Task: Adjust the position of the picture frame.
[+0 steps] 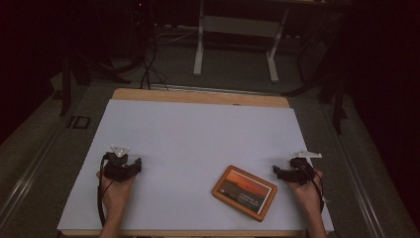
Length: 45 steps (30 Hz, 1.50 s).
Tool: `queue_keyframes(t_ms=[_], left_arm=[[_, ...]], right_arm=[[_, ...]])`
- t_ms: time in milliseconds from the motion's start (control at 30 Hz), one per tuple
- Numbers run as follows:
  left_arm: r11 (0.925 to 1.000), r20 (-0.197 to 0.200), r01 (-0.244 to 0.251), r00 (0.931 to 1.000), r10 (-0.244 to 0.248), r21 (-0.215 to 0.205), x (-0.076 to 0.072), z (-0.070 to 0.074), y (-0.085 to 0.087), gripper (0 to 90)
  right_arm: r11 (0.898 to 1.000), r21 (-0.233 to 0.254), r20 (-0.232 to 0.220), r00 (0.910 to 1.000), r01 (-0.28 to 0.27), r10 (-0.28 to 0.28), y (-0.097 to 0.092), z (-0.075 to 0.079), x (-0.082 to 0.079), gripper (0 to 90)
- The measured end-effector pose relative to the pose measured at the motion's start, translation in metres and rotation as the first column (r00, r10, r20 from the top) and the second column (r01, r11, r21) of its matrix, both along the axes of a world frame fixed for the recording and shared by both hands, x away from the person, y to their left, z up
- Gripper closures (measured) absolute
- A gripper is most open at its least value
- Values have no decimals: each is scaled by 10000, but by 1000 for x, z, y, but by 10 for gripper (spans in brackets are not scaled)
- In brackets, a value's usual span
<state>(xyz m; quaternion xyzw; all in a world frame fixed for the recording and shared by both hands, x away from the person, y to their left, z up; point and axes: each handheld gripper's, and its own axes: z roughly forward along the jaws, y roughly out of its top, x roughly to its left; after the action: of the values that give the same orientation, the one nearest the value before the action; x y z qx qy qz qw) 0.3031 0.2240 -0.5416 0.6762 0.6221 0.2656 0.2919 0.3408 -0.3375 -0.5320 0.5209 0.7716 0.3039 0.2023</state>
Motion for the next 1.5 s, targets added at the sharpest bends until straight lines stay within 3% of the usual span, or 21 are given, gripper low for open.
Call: queue_keyframes(t_ms=[100, 300, 367, 400, 433, 467, 500, 533, 567, 633, 700, 733, 800, 833, 1033, 1067, 1100, 1233, 1367, 1433, 1500], left_arm=[[9999, 13, 129, 9999, -129, -96, -1, 1, 2, 536], [9964, 435, 819, 9958, -810, -200, -6, 6, -3, 642], [9958, 509, 904, 9947, -894, -165, -6, 7, -3, 684], [9950, 602, 987, 9934, -975, -174, -7, 8, -4, 822], [9943, 647, 1051, 9925, -1037, -200, -7, 9, -4, 822], [9934, 690, 1118, 9915, -1099, -239, -8, 10, -4, 885], [9927, 682, 1180, 9909, -1160, -257, -8, 10, -4, 885], [9919, 695, 1250, 9899, -1232, -215, -8, 10, -4, 888], [9908, 715, 1339, 9886, -1322, -192, -8, 11, -5, 890], [9901, 746, 1399, 9875, -1386, -123, -9, 11, -6, 890], [9896, 775, 1434, 9868, -1423, -85, -9, 11, -7, 889], [9895, 777, 1447, 9866, -1438, -58, -9, 11, -7, 888], [9892, 786, 1465, 9862, -1457, -49, -9, 11, -8, 888], [9890, 804, 1479, 9859, -1470, -59, -10, 11, -8, 889], [9881, 786, 1539, 9850, -1534, -8, -10, 11, -9, 887], [9882, 781, 1533, 9852, -1527, -17, -10, 11, -9, 887], [9883, 776, 1527, 9853, -1521, -25, -10, 11, -9, 887], [9876, 751, 1571, 9848, -1564, -33, -10, 11, -9, 886], [9874, 776, 1585, 9844, -1579, -14, -10, 11, -10, 886], [9874, 780, 1585, 9844, -1578, -19, -10, 11, -11, 886], [9871, 761, 1600, 9843, -1595, -11, -10, 11, -11, 886]], right_arm=[[9990, 367, -17, 9997, -251, 252, -2, 6, -5, 426], [9897, 803, 656, 9914, -1186, 1134, -1, 34, -31, 631], [9878, 838, 669, 9898, -1311, 1257, 0, 37, -34, 677], [9797, 1032, 605, 9842, -1721, 1665, 3, 41, -39, 800], [9797, 1032, 605, 9842, -1721, 1665, 3, 41, -39, 800], [9732, 1050, 610, 9781, -2044, 1988, 9, 44, -43, 875], [9732, 1050, 610, 9781, -2044, 1988, 9, 44, -43, 875], [9686, 1037, 644, 9734, -2258, 2200, 12, 46, -45, 898], [9558, 1226, 714, 9630, -2672, 2600, 19, 48, -50, 900], [9512, 1276, 708, 9592, -2810, 2738, 22, 49, -52, 900], [9388, 1353, 736, 9481, -3167, 3092, 29, 51, -57, 900], [9269, 1432, 734, 9377, -3470, 3397, 35, 53, -64, 900], [9220, 1464, 704, 9334, -3585, 3518, 37, 54, -67, 900], [9116, 1421, 661, 9226, -3857, 3801, 43, 54, -74, 900], [8947, 1403, 381, 9053, -4241, 4232, 54, 52, -87, 900], [8870, 1392, 267, 8971, -4403, 4411, 58, 51, -91, 900], [8870, 1392, 267, 8971, -4403, 4411, 58, 51, -91, 900], [8703, 1331, 136, 8789, -4742, 4768, 66, 48, -102, 900], [8613, 1334, 68, 8695, -4903, 4939, 72, 46, -107, 900], [8486, 1307, 86, 8564, -5127, 5162, 80, 44, -112, 900], [8448, 1324, 61, 8527, -5185, 5224, 83, 43, -114, 900]])
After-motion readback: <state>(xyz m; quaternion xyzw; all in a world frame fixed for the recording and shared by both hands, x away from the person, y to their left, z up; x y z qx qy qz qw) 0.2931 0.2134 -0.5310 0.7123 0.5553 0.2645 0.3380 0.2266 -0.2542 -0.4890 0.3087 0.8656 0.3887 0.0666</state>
